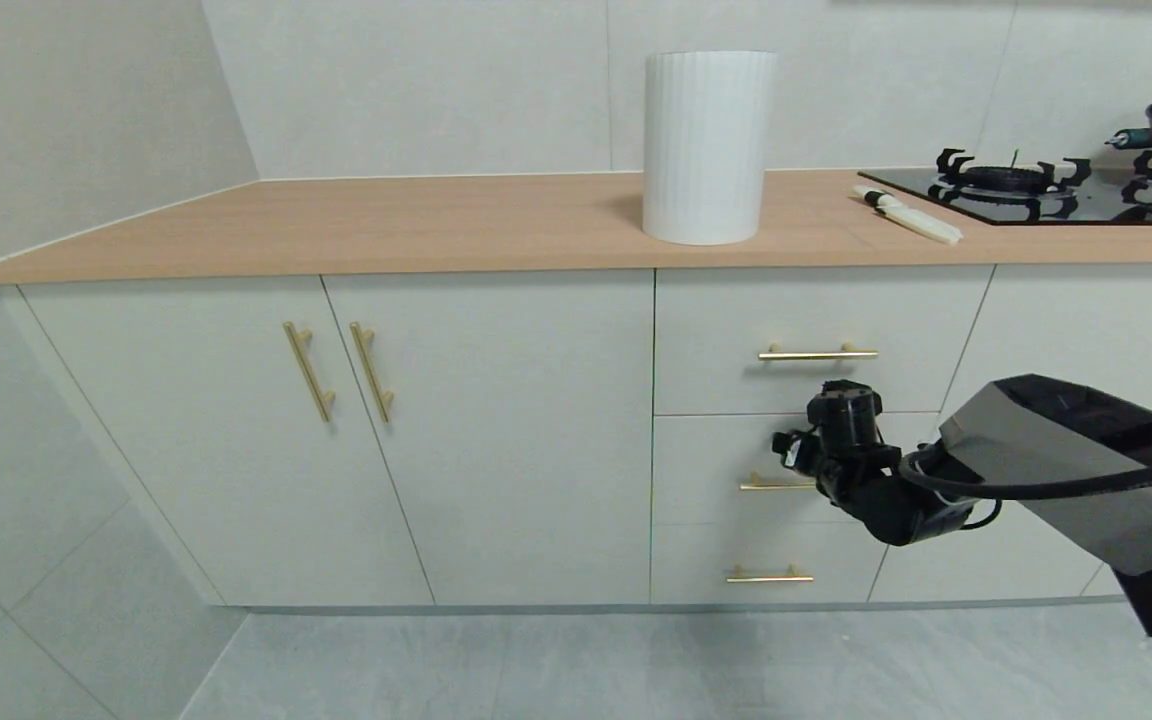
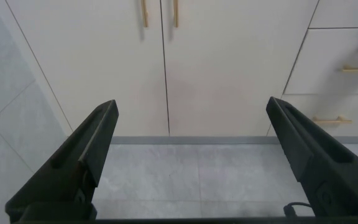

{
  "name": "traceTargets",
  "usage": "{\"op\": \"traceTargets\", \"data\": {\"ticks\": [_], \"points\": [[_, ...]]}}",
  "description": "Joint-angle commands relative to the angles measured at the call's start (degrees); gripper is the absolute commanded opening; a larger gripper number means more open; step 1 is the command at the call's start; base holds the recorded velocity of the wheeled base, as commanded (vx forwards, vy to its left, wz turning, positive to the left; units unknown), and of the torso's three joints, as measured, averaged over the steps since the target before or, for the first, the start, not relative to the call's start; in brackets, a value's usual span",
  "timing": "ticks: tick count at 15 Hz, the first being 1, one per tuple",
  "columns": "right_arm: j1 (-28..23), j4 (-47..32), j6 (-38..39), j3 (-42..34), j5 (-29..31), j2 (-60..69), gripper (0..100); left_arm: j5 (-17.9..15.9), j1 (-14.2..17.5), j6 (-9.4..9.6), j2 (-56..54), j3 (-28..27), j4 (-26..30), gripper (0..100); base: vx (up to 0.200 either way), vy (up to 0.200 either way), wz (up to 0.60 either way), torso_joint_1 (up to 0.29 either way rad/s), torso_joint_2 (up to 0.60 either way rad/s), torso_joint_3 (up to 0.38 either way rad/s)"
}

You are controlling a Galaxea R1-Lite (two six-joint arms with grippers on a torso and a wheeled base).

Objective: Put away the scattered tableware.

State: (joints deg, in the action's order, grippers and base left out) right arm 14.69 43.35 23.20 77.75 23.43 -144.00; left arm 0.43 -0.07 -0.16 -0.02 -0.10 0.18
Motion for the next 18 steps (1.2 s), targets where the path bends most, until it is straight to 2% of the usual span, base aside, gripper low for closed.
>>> {"op": "traceTargets", "data": {"ticks": [1,3,5,7,10,12,14,16,18], "points": [[-0.54,0.95,0.62,1.7,0.74,-1.02,100,0.01,-0.01,-0.02,0.02,0.01,-0.01,100,0.0,0.0,0.0,0.0,0.0,0.0],[-0.45,0.86,0.71,-0.5,1.0,1.17,100,0.01,-0.01,-0.02,0.02,0.01,-0.09,100,0.0,0.0,0.0,0.0,0.0,0.0],[0.08,0.95,0.53,-10.08,0.21,8.56,100,0.01,-0.01,-0.02,0.02,0.01,-0.01,100,0.0,0.0,0.0,0.0,0.0,0.0],[0.69,0.77,0.27,-22.82,-1.72,22.97,100,0.01,-0.01,-0.02,0.02,0.01,-0.01,100,0.0,0.0,0.0,0.0,0.0,0.0],[1.31,0.33,-1.75,-35.12,-1.46,44.33,100,0.01,-0.01,-0.02,0.02,0.01,-0.01,100,0.0,0.0,0.0,0.0,0.0,0.0],[2.1,0.42,-7.82,-45.67,0.92,60.32,100,0.01,-0.01,-0.02,0.02,0.01,-0.01,100,0.0,0.0,0.0,0.0,0.0,0.0],[2.1,0.33,-15.64,-52.7,5.75,74.03,100,0.01,-0.01,-0.02,0.02,0.01,-0.01,100,0.0,0.0,0.0,0.0,0.0,0.0],[1.92,-0.9,-22.23,-57.36,10.23,86.43,100,0.01,-0.01,-0.02,0.02,0.01,-0.01,100,0.0,0.0,0.0,0.0,0.0,0.0],[-2.21,-7.49,-28.56,-59.73,11.29,99.17,100,0.01,-0.01,-0.02,0.02,0.01,-0.01,100,0.0,0.0,0.0,0.0,0.0,0.0]]}}
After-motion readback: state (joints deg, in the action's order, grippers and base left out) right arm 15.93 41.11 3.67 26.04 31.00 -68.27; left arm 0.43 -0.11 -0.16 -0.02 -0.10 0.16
